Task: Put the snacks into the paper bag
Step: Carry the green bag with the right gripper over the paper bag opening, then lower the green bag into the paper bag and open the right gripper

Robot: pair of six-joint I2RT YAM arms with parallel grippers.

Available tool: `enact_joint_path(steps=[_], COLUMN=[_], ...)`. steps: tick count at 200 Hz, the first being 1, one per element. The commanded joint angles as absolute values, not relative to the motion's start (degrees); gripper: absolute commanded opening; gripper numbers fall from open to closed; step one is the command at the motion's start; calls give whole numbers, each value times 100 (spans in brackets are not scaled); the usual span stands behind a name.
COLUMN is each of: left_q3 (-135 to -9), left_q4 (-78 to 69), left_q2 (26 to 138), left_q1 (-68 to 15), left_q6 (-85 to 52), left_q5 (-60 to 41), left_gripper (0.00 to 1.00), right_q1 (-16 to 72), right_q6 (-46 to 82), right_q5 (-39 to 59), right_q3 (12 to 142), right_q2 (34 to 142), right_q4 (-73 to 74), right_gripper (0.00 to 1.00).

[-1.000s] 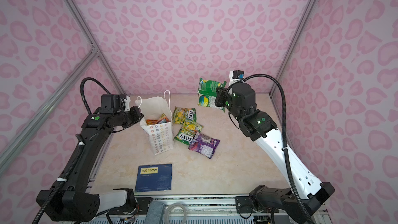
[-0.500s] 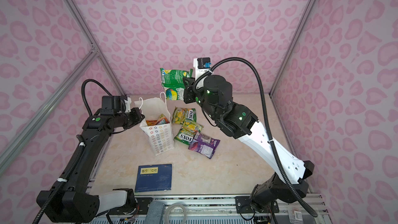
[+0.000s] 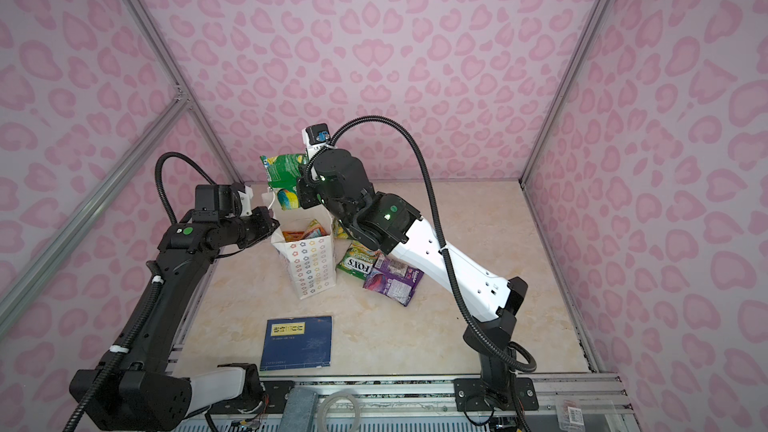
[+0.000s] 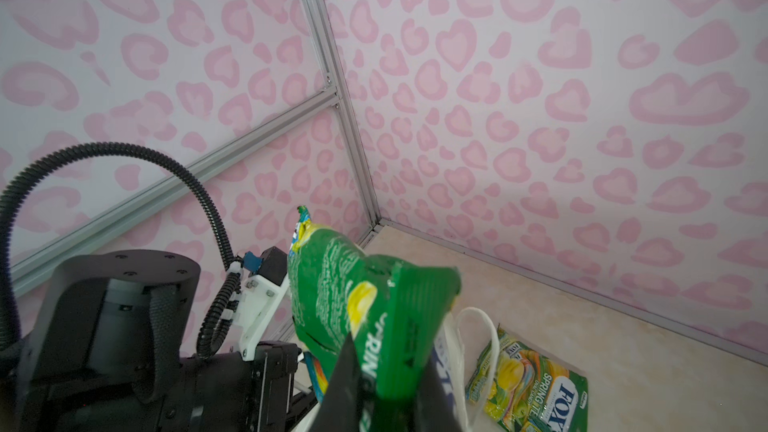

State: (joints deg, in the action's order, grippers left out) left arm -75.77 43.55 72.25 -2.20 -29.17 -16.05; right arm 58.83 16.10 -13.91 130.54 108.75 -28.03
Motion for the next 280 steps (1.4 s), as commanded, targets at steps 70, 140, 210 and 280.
enact_joint_path(steps=[70,140,210,280], left_q3=[-7559,-7548,-7541,-7532], left_q4=[4210,4209,4196,4182], left_q2=[7181,7181,7170,7189], left_q1=[-176,-165,-149,-129], left_q6=[-2966,-2971,-2979,-2988], left_q5=[-1731,-1744,-1745,-1810], left_gripper=[4,4,5,5], right_q1=[5600,5513,5554,5708], right_q6=[1853,1876,1951,2183], right_q5=[-1262,-1231,-1309,-920], right_q3=[13593,14136,14405,14440], right_q2=[11864,12553,12858,12957], right_q4=[-3251,-3608,-3866,-3781], right_gripper=[0,0,0,0])
